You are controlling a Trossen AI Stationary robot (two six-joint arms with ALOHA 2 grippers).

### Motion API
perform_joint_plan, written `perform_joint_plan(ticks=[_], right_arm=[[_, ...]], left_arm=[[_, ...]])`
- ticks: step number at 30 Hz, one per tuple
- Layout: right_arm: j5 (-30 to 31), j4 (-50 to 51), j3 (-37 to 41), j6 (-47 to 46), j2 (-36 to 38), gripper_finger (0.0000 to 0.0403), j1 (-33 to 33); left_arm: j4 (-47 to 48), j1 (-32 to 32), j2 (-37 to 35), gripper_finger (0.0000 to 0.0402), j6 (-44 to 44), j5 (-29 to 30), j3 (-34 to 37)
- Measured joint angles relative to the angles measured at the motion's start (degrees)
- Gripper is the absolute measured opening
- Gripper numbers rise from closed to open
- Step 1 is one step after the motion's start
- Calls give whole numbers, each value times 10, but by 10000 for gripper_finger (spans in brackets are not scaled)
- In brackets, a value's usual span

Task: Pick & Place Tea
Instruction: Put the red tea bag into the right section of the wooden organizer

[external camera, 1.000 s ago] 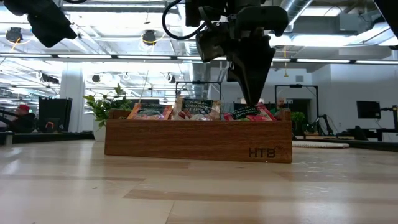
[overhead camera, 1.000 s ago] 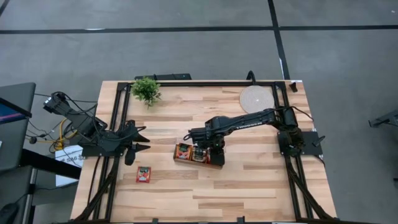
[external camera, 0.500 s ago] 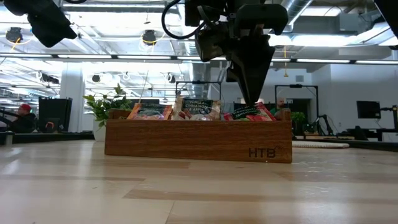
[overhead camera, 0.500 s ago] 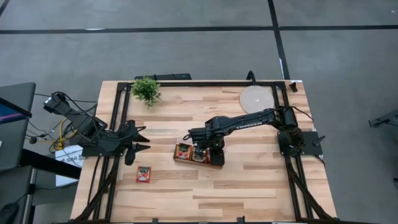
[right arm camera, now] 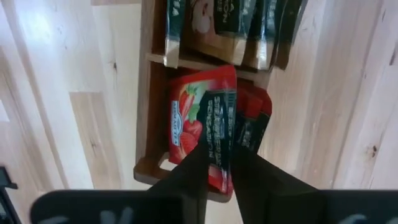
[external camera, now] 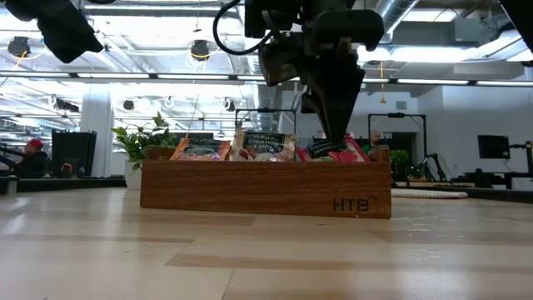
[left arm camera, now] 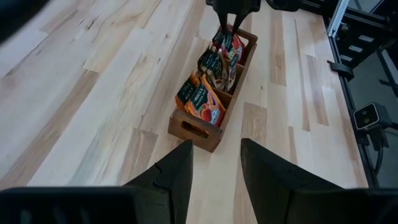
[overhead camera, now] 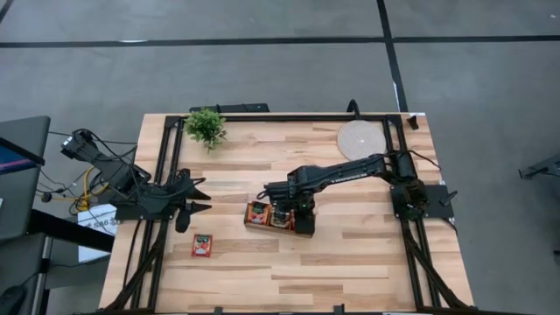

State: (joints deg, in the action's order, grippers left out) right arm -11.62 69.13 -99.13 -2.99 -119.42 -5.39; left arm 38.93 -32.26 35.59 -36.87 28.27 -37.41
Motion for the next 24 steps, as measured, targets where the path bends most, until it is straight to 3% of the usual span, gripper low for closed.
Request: perform_joint_plan(ticks=[9,24], right_arm=[[2,7,0,-1,0,5,3],[22,29,0,-61,7,0,2]], left_arm=[[0,0,0,126,2,0,0],[0,0,0,126,2,0,0]])
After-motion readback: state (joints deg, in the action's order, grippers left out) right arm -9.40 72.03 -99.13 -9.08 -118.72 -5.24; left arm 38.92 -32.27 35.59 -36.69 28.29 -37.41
